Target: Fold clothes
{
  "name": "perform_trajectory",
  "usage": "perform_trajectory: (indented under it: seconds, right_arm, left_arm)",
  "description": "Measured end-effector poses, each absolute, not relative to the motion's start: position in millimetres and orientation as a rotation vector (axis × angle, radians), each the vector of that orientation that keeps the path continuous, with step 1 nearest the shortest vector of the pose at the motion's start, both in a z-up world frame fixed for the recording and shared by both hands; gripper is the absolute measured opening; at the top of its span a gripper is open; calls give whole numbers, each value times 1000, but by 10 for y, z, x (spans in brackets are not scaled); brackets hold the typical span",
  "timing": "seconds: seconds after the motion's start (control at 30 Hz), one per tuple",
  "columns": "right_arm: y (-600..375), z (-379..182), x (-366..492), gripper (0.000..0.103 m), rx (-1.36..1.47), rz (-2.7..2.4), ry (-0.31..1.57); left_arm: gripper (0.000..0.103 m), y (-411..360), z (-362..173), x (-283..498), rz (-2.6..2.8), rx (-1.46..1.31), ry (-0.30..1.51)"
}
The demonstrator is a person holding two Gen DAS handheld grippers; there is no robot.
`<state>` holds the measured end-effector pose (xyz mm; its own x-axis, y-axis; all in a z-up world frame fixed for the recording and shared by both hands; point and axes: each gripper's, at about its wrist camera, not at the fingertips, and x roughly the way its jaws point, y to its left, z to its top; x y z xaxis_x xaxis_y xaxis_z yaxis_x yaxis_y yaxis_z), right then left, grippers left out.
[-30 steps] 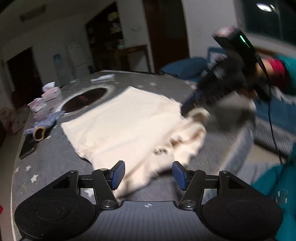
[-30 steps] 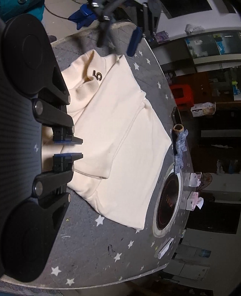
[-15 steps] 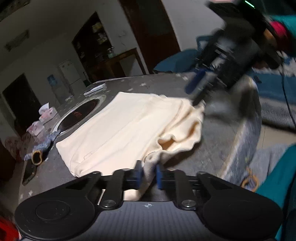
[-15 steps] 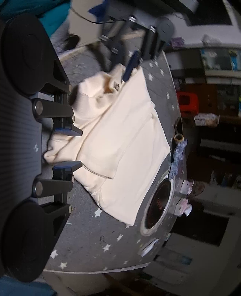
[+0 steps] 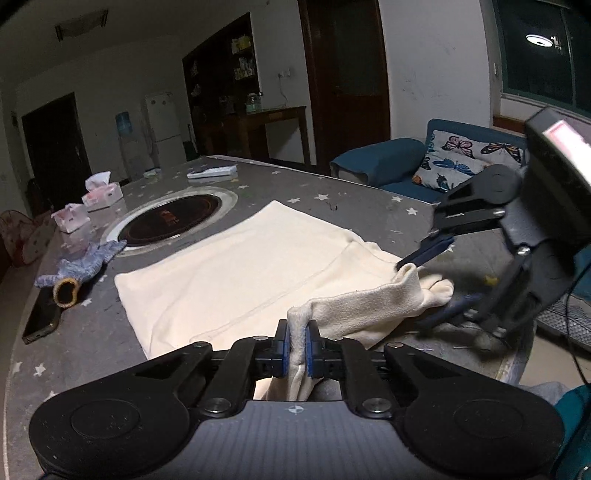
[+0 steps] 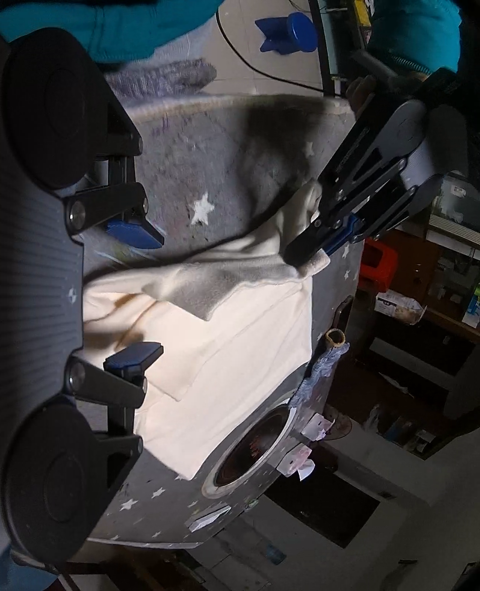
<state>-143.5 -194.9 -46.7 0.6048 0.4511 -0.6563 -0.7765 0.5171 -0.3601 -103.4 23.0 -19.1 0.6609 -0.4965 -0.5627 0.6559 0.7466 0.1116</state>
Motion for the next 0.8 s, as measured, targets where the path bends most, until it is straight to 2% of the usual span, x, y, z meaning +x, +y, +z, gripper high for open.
perform_trajectory:
  seconds: [0.03, 0.07, 0.13, 0.23, 0.4, 0.53, 0.6, 0.63, 0.67, 0.7, 0.77, 0.8]
  right_arm:
    - [-1933, -483, -1394, 48, -691, 783, 535]
    - [-1920, -498, -1354, 35, -690, 787, 542]
    - [-1923, -496, -1260, 19, -661, 807, 581]
    - [-1974, -442, -1169, 11, -594, 827, 622]
    - [-2045, -329, -1063, 9, -498, 831, 655]
    - [-2075, -251, -1023, 8, -457, 826, 647]
    - [-2082, -234, -1015, 7, -449, 813, 644]
    - [-2085, -225, -1011, 6, -445, 807, 643]
    - [-2089, -217, -1007, 6, -441, 801, 641]
    - [-2092, -208, -1006, 5, -437, 796, 639]
    - [-2098, -196, -1055, 5, -431, 789, 628]
    - [-2101, -190, -1080, 5, -428, 786, 623]
  left_arm:
    - [10, 238, -204, -1039, -665, 322, 539]
    - [11, 249, -219, -1050, -666, 327, 544]
    - [14, 276, -255, -1118, -665, 336, 549]
    - [24, 312, -315, -1236, -663, 370, 543]
    - [46, 336, -419, -1429, -645, 462, 538]
    - [47, 342, -502, -1490, -624, 557, 517]
    - [43, 359, -517, -1484, -635, 558, 516]
    - [37, 370, -515, -1461, -634, 551, 524]
    - [24, 382, -513, -1437, -631, 543, 533]
    - [17, 405, -509, -1401, -630, 526, 541]
    - [7, 457, -491, -1341, -631, 480, 557]
    - [6, 478, -471, -1332, -632, 456, 562]
